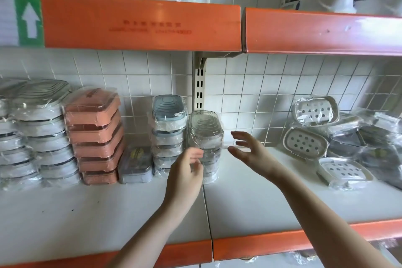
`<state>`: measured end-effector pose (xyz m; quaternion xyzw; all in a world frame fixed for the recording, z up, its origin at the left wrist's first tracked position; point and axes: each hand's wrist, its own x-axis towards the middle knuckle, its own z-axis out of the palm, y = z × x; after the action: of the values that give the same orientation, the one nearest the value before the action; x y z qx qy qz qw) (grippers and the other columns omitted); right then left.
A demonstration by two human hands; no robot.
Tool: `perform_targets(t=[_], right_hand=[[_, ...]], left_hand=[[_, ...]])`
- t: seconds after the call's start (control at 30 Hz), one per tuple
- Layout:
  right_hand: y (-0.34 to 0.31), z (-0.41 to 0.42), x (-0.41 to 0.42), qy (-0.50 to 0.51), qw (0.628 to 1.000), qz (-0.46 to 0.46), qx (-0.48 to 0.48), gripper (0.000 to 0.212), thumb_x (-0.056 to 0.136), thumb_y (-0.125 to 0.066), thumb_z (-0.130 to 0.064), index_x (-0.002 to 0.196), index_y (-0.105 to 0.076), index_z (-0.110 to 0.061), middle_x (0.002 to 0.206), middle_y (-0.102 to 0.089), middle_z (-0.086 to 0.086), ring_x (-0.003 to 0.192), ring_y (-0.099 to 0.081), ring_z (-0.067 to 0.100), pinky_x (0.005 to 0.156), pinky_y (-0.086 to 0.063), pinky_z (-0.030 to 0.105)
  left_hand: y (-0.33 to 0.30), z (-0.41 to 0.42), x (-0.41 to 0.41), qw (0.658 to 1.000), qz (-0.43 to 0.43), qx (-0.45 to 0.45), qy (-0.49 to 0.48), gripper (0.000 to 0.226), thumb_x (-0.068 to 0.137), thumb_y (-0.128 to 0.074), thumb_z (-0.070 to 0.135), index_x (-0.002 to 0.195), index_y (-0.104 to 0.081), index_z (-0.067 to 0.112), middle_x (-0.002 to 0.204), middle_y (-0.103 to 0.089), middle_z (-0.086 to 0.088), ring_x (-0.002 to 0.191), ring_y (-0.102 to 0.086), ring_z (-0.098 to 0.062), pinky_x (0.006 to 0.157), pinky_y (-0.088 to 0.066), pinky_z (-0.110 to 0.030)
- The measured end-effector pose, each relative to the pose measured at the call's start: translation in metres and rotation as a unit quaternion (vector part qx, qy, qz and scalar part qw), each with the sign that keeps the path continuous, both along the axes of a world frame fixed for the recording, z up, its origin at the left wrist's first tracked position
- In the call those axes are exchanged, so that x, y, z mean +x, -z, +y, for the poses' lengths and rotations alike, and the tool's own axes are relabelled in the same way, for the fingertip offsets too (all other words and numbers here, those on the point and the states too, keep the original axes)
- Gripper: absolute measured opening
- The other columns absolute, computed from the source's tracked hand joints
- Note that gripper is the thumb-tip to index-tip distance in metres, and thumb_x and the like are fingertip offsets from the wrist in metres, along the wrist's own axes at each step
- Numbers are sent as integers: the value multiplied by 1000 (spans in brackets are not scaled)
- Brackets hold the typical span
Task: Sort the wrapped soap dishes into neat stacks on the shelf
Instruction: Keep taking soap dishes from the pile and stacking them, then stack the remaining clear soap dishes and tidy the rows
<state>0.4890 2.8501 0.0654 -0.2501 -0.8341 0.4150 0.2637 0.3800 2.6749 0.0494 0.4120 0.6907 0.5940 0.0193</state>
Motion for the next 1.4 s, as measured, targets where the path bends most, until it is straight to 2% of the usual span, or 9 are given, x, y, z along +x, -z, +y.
perform_targets(t=[0.1,0.17,0.37,0.53,0.7,0.83,1.0,1.17,1.4], right_hand=[[10,-4,22,30,999,-9,18,29,88,-66,-27,116,-58,-25,115,-63,-8,108,-60,9,93,-47,27],[17,-6,37,53,998,-4,26,18,89,-65,-24,106,-61,-29,106,-67,-7,101,-63,7,92,-51,33],[30,-13,84,118,988,-57,76,12,88,-65,-23,95,-62,-32,97,-69,-8,90,-65,3,85,-53,29],[35,-9,118,158,979,-75,100,12,89,-64,-19,99,-69,-19,94,-70,-5,87,-66,7,82,-53,27],[35,-1,153,189,974,-79,101,13,89,-64,-15,100,-70,-14,88,-67,-6,79,-63,4,71,-44,5],[31,14,185,197,972,-80,96,11,89,-63,-15,99,-69,-16,88,-68,-7,75,-62,-3,75,-47,14],[25,36,223,217,966,-77,117,12,89,-64,-14,99,-70,-12,82,-65,-15,74,-61,-10,73,-47,10],[17,64,259,233,959,-97,133,13,88,-63,-22,98,-71,-17,84,-65,-17,85,-65,8,82,-52,31],[11,97,312,240,951,-133,146,20,89,-61,-31,105,-68,-21,101,-68,-6,93,-62,13,85,-49,30]], left_hand=[[4,-3,5,997,33,-64,34,29,85,-52,0,89,-60,29,89,-67,12,86,-64,-9,80,-51,-33],[9,-5,9,989,74,-122,45,23,86,-53,8,92,-61,29,91,-68,14,85,-64,-8,77,-51,-32],[15,-1,24,951,177,-241,83,20,93,-47,26,110,-58,30,106,-63,14,98,-59,-8,77,-45,-25],[15,16,36,939,183,-260,130,20,93,-46,26,109,-58,29,106,-65,15,98,-59,-8,82,-47,-28],[10,38,58,930,190,-279,145,21,94,-45,27,110,-57,30,107,-64,15,101,-59,-10,81,-46,-26],[4,61,88,925,192,-286,160,21,93,-45,27,111,-56,31,109,-63,15,102,-58,-11,83,-45,-26],[-7,93,127,924,198,-280,167,24,94,-42,25,113,-55,30,112,-61,14,106,-56,-12,83,-41,-26],[-11,130,168,923,195,-280,176,21,94,-43,29,111,-56,30,110,-63,14,104,-57,-14,82,-42,-27],[-8,181,223,922,211,-276,173,21,94,-44,27,110,-57,29,113,-64,9,105,-58,-19,77,-41,-29]])
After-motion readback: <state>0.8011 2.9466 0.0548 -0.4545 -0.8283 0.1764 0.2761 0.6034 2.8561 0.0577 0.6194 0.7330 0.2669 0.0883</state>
